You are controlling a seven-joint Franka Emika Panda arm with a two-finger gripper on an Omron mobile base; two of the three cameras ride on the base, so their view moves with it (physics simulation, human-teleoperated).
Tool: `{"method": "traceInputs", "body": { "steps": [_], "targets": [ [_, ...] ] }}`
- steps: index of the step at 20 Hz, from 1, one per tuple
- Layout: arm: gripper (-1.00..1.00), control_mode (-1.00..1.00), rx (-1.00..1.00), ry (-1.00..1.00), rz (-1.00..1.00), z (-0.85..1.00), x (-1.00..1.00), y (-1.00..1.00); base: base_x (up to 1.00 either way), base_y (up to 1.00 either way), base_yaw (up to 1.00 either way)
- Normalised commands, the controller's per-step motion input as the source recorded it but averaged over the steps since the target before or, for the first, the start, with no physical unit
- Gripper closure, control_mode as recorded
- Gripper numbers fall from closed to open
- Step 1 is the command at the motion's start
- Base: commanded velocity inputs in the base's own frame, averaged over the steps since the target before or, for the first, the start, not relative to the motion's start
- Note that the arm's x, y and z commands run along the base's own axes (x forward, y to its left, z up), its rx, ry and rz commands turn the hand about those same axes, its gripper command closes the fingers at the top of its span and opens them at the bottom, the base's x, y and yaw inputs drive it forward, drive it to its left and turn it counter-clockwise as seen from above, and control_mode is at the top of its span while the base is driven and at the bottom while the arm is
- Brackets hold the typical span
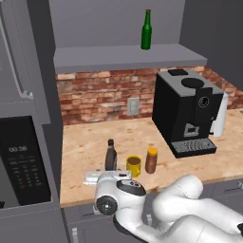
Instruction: Pick the syrup bottle and honey bottle from the cabinet and place them next to the mug.
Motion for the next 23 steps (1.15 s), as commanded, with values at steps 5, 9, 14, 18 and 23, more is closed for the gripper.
{"method": "traceInputs", "body": {
  "steps": [5,9,14,18,23],
  "targets": [
    [-1.0,-1.0,0.09,-0.03,0.0,0.98,-0.21,-0.32,0.0,0.0,0.0],
    [-1.0,-1.0,0.13,0.06,0.0,0.98,-0.04,-0.48,0.0,0.0,0.0],
    [-1.0,-1.0,0.12,0.22,0.01,1.0,0.0,-0.47,0.0,0.0,0.0],
    [-1.0,-1.0,0.07,0.22,0.03,0.95,-0.23,-0.43,0.0,0.0,0.0],
    [-1.0,-1.0,0.02,0.11,0.04,0.64,-0.66,-0.35,0.0,0.0,0.0]
  ]
}}
